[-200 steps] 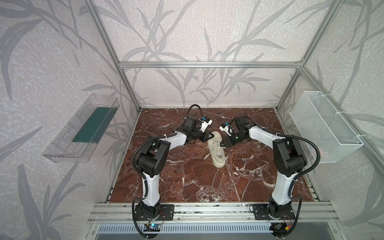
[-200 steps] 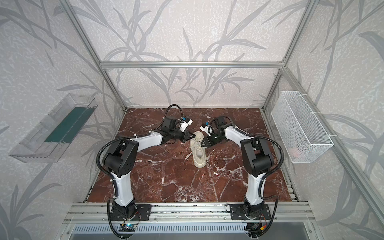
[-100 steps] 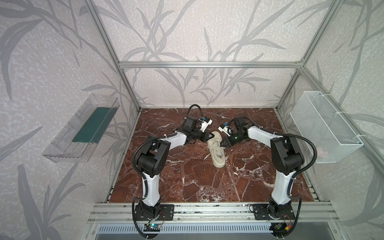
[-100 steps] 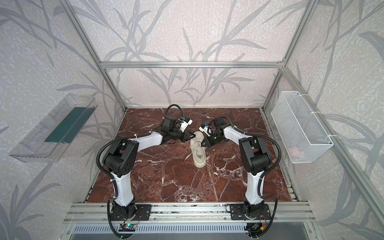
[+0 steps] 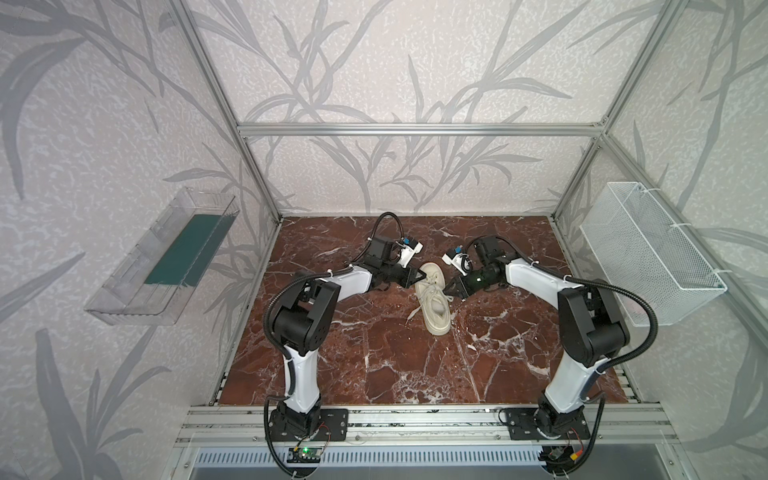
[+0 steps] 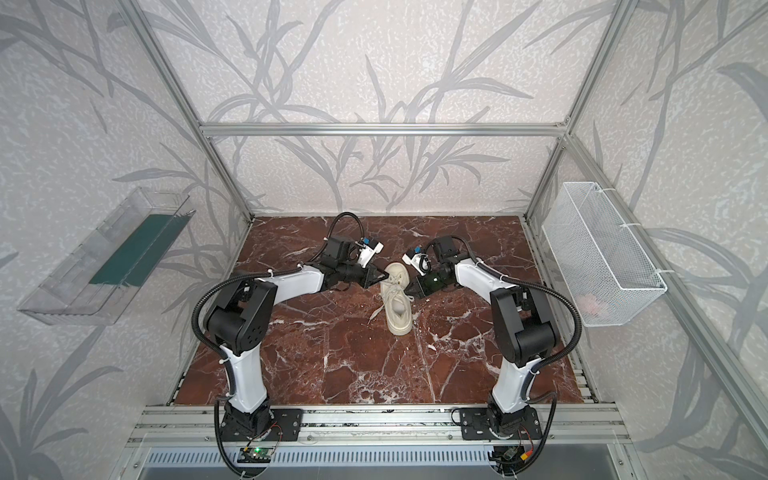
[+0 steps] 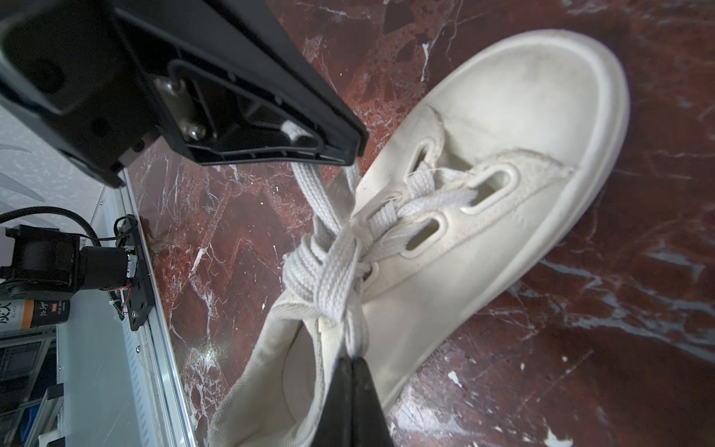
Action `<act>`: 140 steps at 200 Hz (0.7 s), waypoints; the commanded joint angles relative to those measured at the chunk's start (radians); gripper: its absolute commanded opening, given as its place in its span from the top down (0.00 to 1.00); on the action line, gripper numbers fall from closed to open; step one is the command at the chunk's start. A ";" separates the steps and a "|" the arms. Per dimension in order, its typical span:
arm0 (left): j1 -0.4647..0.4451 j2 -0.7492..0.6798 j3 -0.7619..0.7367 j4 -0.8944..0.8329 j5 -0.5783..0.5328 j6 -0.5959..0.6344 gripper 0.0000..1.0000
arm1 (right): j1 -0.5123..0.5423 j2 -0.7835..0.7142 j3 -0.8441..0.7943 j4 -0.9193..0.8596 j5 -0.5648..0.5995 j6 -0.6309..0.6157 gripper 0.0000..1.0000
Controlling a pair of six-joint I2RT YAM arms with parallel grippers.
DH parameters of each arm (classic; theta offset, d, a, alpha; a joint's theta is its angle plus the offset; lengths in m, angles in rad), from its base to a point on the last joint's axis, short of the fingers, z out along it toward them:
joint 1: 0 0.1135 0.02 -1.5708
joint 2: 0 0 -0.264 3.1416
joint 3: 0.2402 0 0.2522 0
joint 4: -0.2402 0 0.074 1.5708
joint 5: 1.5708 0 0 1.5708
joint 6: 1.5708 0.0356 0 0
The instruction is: Tie the shoes
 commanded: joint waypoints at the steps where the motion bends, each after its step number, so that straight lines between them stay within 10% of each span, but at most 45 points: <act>1: 0.007 -0.061 -0.018 0.008 -0.009 0.016 1.00 | -0.012 -0.042 -0.023 0.002 0.013 0.013 1.00; 140: 0.012 -0.123 -0.073 -0.022 -0.065 0.054 1.00 | -0.030 -0.128 -0.123 0.042 0.125 0.116 1.00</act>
